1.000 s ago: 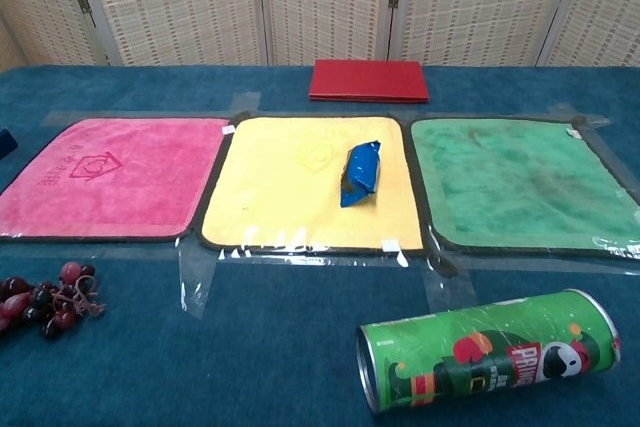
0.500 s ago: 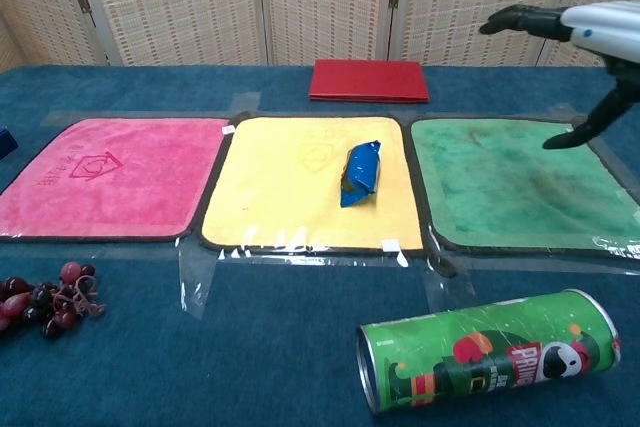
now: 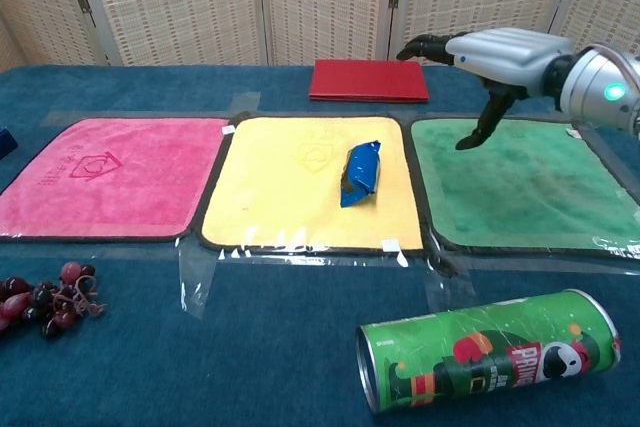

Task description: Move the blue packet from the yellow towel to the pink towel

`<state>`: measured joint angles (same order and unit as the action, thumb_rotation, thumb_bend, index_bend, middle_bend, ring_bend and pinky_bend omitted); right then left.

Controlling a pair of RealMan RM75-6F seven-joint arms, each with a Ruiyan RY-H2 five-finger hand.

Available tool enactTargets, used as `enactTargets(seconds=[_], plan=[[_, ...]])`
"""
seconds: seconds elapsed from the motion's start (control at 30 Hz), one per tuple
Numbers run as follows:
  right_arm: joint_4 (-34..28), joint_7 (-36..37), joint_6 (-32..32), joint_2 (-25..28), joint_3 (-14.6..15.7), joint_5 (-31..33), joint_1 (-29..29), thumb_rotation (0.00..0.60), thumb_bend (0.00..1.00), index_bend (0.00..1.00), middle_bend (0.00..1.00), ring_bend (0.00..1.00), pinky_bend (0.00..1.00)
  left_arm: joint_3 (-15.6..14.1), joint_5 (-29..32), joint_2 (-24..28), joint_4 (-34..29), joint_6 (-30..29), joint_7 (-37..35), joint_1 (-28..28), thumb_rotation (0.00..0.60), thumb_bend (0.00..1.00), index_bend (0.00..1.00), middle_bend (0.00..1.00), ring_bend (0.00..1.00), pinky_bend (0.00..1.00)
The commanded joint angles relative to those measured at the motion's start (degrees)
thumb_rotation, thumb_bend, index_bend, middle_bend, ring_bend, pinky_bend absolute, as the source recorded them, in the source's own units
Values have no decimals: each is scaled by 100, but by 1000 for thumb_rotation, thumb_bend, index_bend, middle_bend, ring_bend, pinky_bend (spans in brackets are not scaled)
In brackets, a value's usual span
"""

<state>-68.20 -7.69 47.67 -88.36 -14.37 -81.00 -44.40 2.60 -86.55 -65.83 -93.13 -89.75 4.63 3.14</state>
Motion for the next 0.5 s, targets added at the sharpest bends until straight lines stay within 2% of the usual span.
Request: enactTargets(seconds=[0.03, 0.5], plan=[[485, 27, -141, -386, -5, 52, -293, 600, 125, 0, 0, 0, 0, 6, 6, 0, 4, 6, -4, 0, 600, 982, 230, 144, 176, 67], [2305, 567, -422, -1610, 187, -118, -1097, 600, 124, 0, 0, 0, 0, 52, 98, -5, 41, 112, 4, 33, 600, 983, 233, 144, 176, 46]])
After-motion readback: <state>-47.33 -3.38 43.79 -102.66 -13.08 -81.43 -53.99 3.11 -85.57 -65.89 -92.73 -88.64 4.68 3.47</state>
